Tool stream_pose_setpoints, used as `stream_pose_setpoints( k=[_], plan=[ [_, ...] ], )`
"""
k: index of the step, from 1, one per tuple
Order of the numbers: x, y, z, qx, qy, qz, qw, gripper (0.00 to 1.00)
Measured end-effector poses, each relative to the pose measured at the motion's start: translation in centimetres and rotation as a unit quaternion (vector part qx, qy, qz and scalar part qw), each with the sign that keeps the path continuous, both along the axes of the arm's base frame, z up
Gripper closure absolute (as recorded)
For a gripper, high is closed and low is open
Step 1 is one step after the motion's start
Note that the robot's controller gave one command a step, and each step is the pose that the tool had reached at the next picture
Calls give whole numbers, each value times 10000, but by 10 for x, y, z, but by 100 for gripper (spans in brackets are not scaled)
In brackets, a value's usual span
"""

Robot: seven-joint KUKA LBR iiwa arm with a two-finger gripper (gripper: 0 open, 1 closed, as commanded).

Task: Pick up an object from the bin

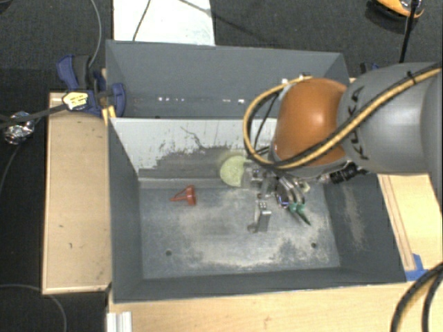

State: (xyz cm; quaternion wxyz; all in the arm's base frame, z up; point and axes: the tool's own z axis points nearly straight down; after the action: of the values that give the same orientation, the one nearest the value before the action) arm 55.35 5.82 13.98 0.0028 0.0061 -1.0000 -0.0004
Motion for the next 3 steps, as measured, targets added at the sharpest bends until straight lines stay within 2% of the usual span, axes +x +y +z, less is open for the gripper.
stream_pose_setpoints(
  k=[1,2,3],
  plan=[
    [2,0,4,2,-40,-6,10000,0],
    [12,25,-25,-1,-48,-115,9999,0],
    [19,45,-53,8,-35,315,9995,0]
  ],
)
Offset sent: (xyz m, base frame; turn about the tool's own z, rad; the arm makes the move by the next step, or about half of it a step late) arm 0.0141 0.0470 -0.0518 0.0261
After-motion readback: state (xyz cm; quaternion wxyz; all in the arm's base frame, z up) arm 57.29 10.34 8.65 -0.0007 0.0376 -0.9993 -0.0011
